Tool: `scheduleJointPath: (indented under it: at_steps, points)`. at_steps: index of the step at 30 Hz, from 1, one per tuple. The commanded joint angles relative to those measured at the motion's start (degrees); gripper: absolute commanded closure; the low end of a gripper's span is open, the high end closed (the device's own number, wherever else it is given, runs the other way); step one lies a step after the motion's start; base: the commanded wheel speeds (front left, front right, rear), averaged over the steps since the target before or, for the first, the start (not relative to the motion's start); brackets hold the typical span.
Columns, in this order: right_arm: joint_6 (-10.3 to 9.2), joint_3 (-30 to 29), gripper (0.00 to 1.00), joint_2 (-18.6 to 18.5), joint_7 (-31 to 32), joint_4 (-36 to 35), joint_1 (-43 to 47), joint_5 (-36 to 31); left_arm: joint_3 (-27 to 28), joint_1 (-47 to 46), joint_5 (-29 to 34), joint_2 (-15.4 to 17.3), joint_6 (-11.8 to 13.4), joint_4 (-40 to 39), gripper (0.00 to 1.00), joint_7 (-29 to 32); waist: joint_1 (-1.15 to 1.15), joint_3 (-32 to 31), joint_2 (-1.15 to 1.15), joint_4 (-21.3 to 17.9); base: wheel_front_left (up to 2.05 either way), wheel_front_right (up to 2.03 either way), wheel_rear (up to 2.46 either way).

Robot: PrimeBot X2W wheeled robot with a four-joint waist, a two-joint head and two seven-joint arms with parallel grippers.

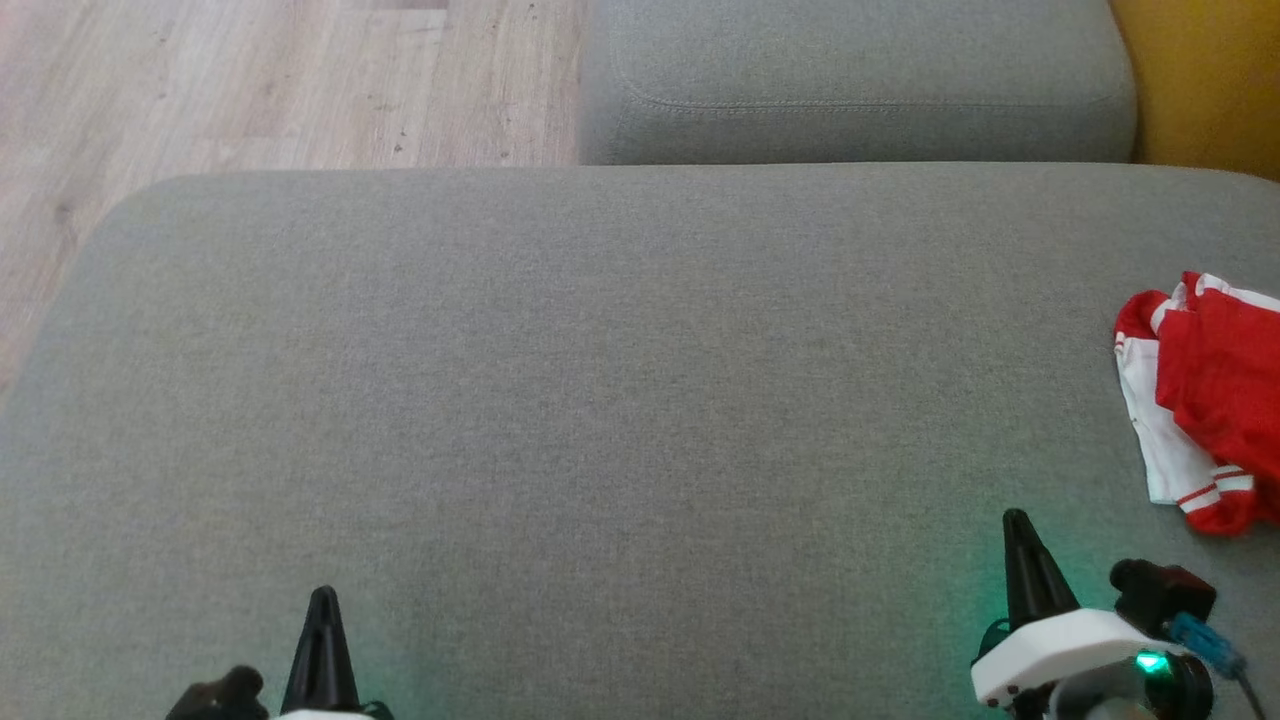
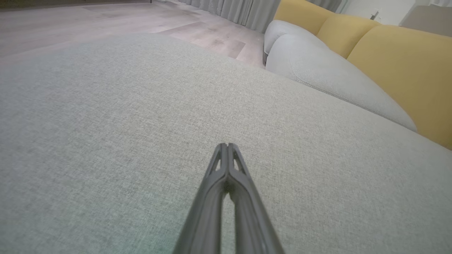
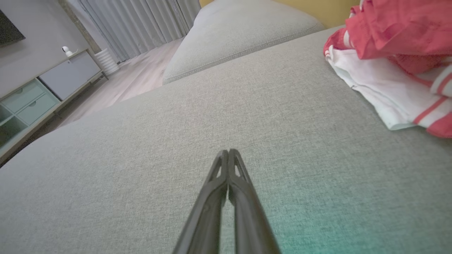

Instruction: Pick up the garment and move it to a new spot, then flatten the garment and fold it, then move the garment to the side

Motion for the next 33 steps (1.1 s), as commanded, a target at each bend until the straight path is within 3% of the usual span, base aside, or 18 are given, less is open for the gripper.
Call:
scheduleJointPath:
  at_steps: [1,33]
  points:
    - [-0.01,-0.4,1.0,-0.1,0.4,-2.3,-2.7,2.2,0.9,-2.7,-2.0,0.1,-0.3,-2.1,1.0,0.5,0.0,0.0,0.0,-0.1,0.0,0.0,0.0]
    - [-0.02,-2.3,1.0,-0.2,5.5,-6.7,-3.1,22.3,3.5,-5.0,-20.8,0.1,-1.9,-4.0,1.0,5.6,0.0,0.1,0.0,-1.4,0.0,0.0,0.0]
